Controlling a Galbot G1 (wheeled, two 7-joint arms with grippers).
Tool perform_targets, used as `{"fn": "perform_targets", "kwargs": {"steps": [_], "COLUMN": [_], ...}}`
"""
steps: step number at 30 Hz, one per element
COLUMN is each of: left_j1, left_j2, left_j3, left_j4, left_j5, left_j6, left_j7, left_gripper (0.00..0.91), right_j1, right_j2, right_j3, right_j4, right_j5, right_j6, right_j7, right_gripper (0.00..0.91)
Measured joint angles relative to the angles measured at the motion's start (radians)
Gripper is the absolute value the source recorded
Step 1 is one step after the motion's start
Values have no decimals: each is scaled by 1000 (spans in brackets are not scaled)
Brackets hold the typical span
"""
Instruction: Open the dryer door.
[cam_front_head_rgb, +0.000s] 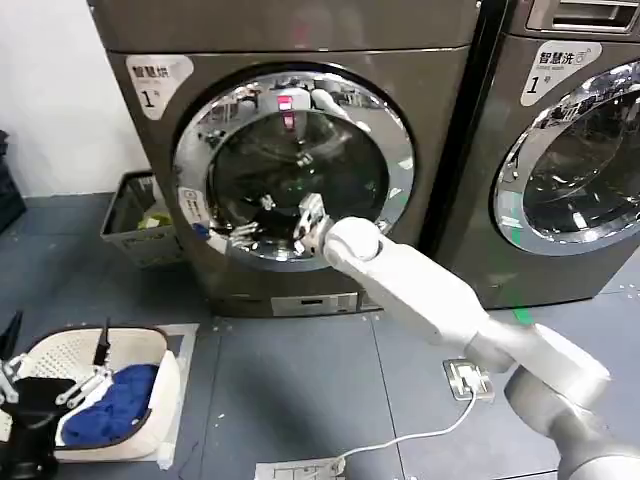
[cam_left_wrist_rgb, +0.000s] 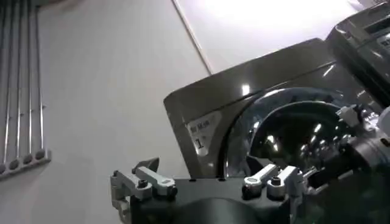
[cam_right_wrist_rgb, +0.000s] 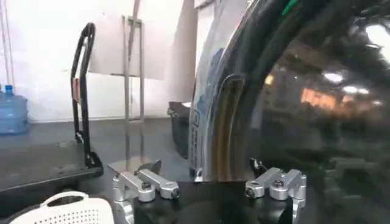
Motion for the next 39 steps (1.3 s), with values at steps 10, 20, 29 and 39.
{"fn": "perform_targets", "kwargs": {"steps": [10,20,29,39], "left_j1": [1,3,2,3], "left_j2": [0,-4,-4,-4], "left_j3": [4,15,16,17], "left_j4": [-7,-8,-8,-10], "left_j5": [2,14,14,13], "left_j6": [2,0,0,0], "left_j7": [1,1,1,2], "left_gripper": [907,907,907,907], "right_j1": [23,36,45,51], "right_j2": [40,75,108,142], "right_j3": [-3,-13,-10,-7], "right_j4": [-67,-116,-158,-193], "right_j5": [-3,-8,-27,-33], "right_j6": [10,19,24,25], "right_j7": [-51,-84,-94,-111], "right_gripper": [907,907,907,907]}}
